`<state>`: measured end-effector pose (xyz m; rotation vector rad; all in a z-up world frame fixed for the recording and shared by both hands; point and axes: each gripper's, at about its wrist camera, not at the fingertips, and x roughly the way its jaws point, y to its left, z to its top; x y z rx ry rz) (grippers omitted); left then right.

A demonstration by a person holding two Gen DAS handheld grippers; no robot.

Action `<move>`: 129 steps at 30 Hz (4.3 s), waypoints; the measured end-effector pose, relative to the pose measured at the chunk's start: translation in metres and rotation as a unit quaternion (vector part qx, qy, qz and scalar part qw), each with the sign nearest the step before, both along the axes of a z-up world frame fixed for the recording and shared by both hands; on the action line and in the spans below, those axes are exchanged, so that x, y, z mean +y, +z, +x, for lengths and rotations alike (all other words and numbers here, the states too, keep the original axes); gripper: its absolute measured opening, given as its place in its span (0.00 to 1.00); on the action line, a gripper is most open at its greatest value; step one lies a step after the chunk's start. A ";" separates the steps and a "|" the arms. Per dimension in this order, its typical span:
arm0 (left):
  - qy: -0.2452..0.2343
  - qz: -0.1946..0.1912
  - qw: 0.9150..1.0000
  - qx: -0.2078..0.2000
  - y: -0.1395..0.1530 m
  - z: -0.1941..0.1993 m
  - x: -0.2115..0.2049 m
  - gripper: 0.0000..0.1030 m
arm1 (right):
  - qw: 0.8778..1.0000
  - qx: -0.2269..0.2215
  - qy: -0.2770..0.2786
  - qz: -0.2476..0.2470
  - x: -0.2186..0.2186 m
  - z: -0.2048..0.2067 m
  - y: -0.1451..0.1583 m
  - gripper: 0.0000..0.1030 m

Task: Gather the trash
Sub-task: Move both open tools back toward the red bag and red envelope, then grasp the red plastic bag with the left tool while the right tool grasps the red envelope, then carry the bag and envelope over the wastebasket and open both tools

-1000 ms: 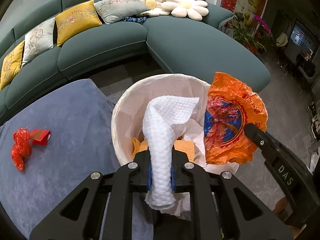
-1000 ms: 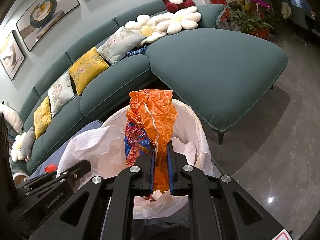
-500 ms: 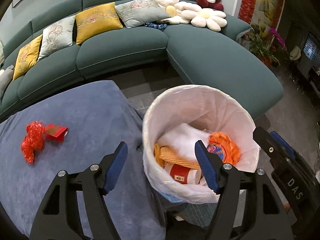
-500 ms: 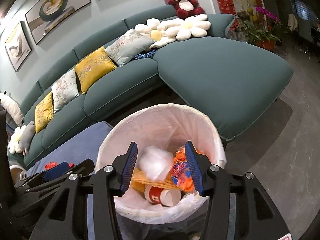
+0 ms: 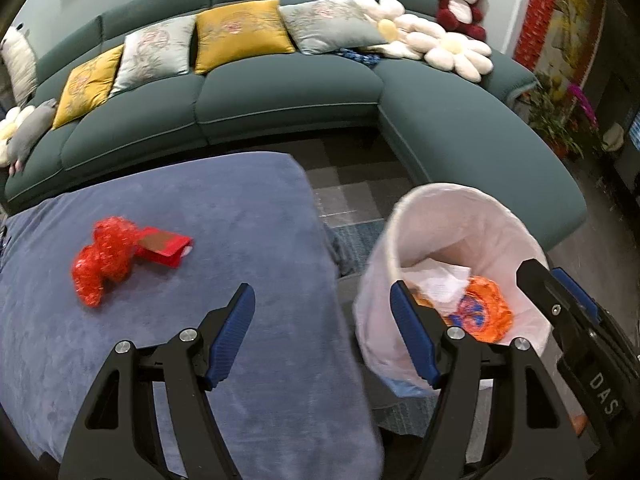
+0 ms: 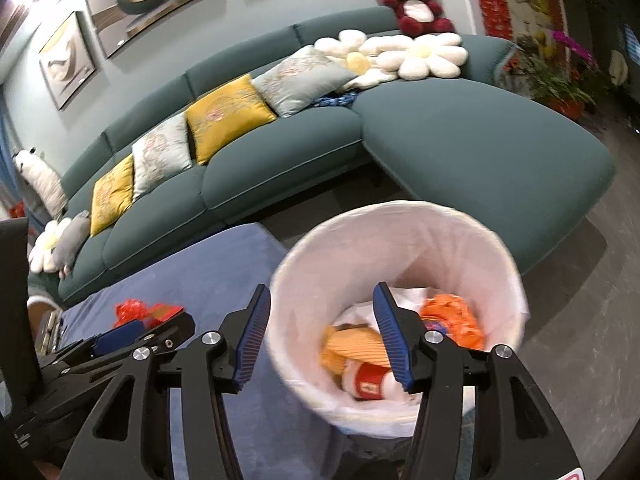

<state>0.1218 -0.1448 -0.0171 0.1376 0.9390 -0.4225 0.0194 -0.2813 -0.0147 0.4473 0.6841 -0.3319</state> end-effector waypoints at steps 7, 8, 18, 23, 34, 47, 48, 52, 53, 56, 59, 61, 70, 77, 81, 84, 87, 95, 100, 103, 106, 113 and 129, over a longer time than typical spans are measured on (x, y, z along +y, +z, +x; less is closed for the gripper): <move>0.039 0.005 0.999 0.002 -0.008 0.018 0.055 0.68 | 0.999 0.013 0.052 -0.002 0.048 0.027 -0.002 0.52; 0.043 0.006 0.999 0.002 -0.010 0.020 0.063 0.68 | 0.998 0.016 0.060 -0.003 0.056 0.031 -0.004 0.52; 0.083 0.032 0.996 0.008 -0.034 0.047 0.147 0.72 | 0.985 0.067 0.155 -0.019 0.138 0.084 -0.028 0.53; 0.099 0.049 0.994 0.011 -0.053 0.068 0.197 0.73 | 0.976 0.091 0.198 -0.028 0.174 0.119 -0.045 0.53; 0.041 0.090 0.995 -0.015 -0.092 0.121 0.250 0.83 | 0.959 0.140 0.245 -0.044 0.224 0.201 -0.095 0.53; -0.063 0.100 0.993 0.020 -0.129 0.184 0.243 0.86 | 0.942 0.176 0.278 -0.061 0.241 0.276 -0.140 0.53; -0.062 0.094 0.993 0.024 -0.130 0.188 0.243 0.85 | 0.941 0.177 0.280 -0.062 0.241 0.279 -0.142 0.53; -0.051 0.081 0.994 0.045 -0.133 0.199 0.242 0.71 | 0.939 0.176 0.289 -0.063 0.242 0.287 -0.147 0.42; -0.049 0.081 0.994 0.047 -0.132 0.200 0.241 0.65 | 0.940 0.174 0.289 -0.060 0.241 0.288 -0.147 0.35; -0.041 0.080 0.994 0.056 -0.130 0.198 0.240 0.44 | 0.944 0.172 0.278 -0.045 0.234 0.288 -0.146 0.17; -0.030 0.067 0.995 0.063 -0.125 0.193 0.237 0.40 | 0.950 0.168 0.263 -0.034 0.226 0.283 -0.143 0.07; -0.028 0.065 0.995 0.063 -0.121 0.186 0.231 0.38 | 0.953 0.165 0.252 -0.030 0.220 0.276 -0.137 0.04; -0.017 0.027 0.996 0.081 -0.090 0.135 0.192 0.37 | 0.974 0.129 0.188 -0.002 0.176 0.212 -0.097 0.04; -0.030 0.000 0.995 0.094 -0.064 0.089 0.140 0.37 | 0.986 0.085 0.141 0.012 0.127 0.150 -0.055 0.03; -0.051 -0.014 0.995 0.085 -0.044 0.063 0.107 0.37 | 0.992 0.054 0.112 0.013 0.096 0.114 -0.030 0.03; -0.072 -0.019 0.994 0.080 -0.032 0.048 0.082 0.37 | 0.996 0.032 0.081 0.017 0.065 0.084 -0.014 0.03; -0.096 -0.023 0.992 0.073 -0.020 0.030 0.049 0.37 | 0.998 0.018 0.053 0.017 0.037 0.056 -0.004 0.03; -0.153 -0.013 0.986 0.066 -0.009 -0.008 -0.025 0.37 | 1.000 0.002 -0.010 0.012 -0.031 -0.007 0.009 0.03; -0.171 -0.004 0.982 0.076 -0.015 -0.019 -0.064 0.37 | 0.999 -0.002 -0.041 0.013 -0.063 -0.038 0.008 0.03; -0.171 0.002 0.982 0.082 -0.019 -0.021 -0.078 0.38 | 0.999 -0.003 -0.051 0.016 -0.074 -0.047 0.005 0.03; -0.164 0.012 0.983 0.079 -0.023 -0.019 -0.087 0.41 | 0.998 -0.005 -0.057 0.020 -0.084 -0.052 0.002 0.03; -0.136 0.005 0.988 0.071 -0.021 -0.014 -0.085 0.62 | 0.998 -0.008 -0.051 0.025 -0.090 -0.044 -0.002 0.03; -0.122 0.012 0.991 0.054 -0.016 -0.016 -0.074 0.73 | 1.000 0.004 -0.017 0.019 -0.071 -0.026 -0.002 0.25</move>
